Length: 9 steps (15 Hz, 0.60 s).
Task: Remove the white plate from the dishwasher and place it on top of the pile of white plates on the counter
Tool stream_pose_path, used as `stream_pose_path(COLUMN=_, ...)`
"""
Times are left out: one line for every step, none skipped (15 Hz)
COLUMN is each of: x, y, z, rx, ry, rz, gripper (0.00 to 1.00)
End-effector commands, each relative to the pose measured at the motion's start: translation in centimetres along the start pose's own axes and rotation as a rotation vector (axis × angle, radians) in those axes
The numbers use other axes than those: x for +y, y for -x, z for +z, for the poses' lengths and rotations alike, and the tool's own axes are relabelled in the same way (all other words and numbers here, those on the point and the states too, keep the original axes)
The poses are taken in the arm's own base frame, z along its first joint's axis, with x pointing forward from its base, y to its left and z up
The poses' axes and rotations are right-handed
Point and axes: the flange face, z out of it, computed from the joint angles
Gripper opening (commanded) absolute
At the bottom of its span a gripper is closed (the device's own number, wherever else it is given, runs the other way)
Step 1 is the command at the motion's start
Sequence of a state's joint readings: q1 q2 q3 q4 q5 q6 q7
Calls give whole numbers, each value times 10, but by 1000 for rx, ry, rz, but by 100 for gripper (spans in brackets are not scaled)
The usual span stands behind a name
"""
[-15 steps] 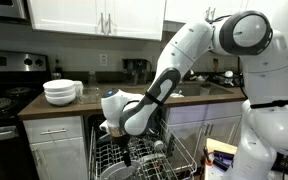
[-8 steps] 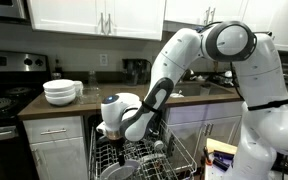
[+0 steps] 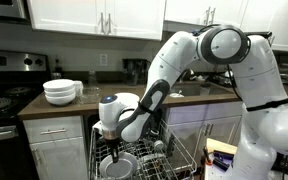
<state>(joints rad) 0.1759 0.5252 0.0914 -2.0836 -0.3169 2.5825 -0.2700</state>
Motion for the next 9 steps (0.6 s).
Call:
stream_pose_path(x=7, y=-3, z=5, rx=50, ry=-16, rz=10, gripper=19)
stream_pose_path(x=7, y=-2, z=5, rx=50, ry=-20, rz=14, gripper=28)
stream_pose_path(x=6, y=-3, z=5, rx=50, ry=-25, rz=19, gripper=31)
stream_pose_path(x=6, y=-3, z=4, rx=52, ry=-28, rz=20, gripper=38)
stream_pose_path(x=6, y=-2, z=4, rx=51, ry=-29, rz=22, gripper=48)
stream_pose_path(x=6, y=-1, z=4, rx=47, ry=-28, rz=23, gripper=56)
stream_pose_path(x=6, y=-1, z=3, rx=44, ry=-28, rz=22, gripper=58)
stream_pose_path(x=7, y=-1, z=3, rx=40, ry=-26, rz=24, gripper=67)
stream_pose_path(x=7, y=0, z=3, rx=36, ry=-26, rz=25, gripper=67)
